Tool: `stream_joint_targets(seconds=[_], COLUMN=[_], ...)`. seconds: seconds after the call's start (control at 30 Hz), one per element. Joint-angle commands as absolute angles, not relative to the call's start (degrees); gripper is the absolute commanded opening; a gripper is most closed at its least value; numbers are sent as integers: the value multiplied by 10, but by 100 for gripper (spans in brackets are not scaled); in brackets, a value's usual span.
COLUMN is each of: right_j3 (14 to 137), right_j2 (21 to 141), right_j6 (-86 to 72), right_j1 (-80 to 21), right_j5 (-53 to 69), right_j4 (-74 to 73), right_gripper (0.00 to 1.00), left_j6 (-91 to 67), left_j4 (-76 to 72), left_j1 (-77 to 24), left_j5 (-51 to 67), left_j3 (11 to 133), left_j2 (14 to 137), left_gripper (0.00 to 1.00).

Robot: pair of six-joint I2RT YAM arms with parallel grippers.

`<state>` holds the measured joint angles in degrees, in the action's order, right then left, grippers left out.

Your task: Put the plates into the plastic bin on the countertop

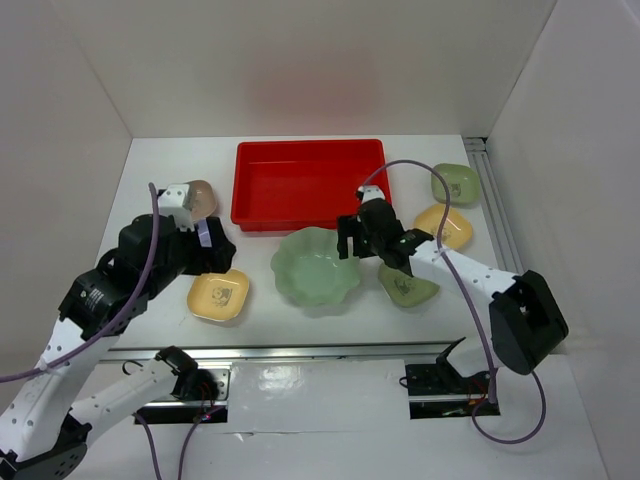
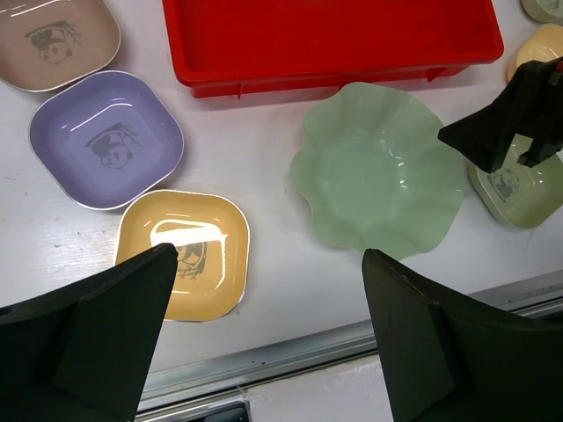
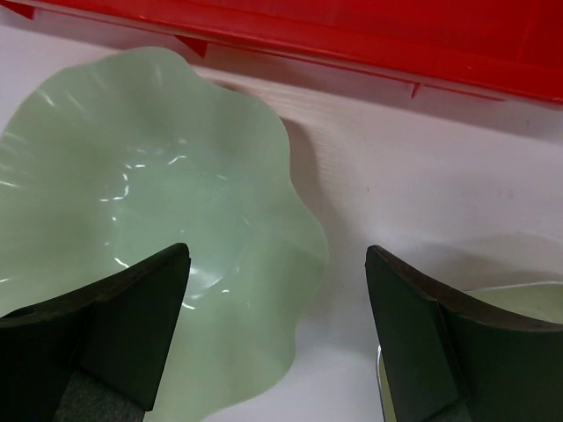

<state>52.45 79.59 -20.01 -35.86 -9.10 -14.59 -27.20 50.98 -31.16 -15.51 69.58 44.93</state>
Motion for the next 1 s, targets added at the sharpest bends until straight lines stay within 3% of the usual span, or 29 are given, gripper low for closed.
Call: stream_joint_targets(seconds=[0.0,0.2,0.47,0.5,0.6,0.63,0.77,0.97], right_j3=[494,440,372,365,352,352,352,383], right_j2=[815,826,846,846,846,839,826,774], right_j6=[-190,-190,-183,-183,-188,-188,-194,-179], right_j1=[-344,-323,-323,-323,-323,-323,-323,-334], right_j5=[-61,-20,30,30,35,41,47,111], right_j4=[-60,-8,75,81,88,88,64,-27], right_gripper=[87,86,70,60,43,28,0,0], left_j6=[-267,-267,-267,-267,-267,-267,-267,-262], left_j4=[508,513,513,513,513,513,513,513], left_j1=[-309,-309,-309,-309,-309,-309,-309,-309], left_j5=[-154,-154,-154,-154,-154,-154,-154,-154], left_j3=[693,693,693,693,693,693,693,693], left_j2=[434,428,433,433,433,433,439,433], left_gripper=[100,100,100,100,100,100,100,100])
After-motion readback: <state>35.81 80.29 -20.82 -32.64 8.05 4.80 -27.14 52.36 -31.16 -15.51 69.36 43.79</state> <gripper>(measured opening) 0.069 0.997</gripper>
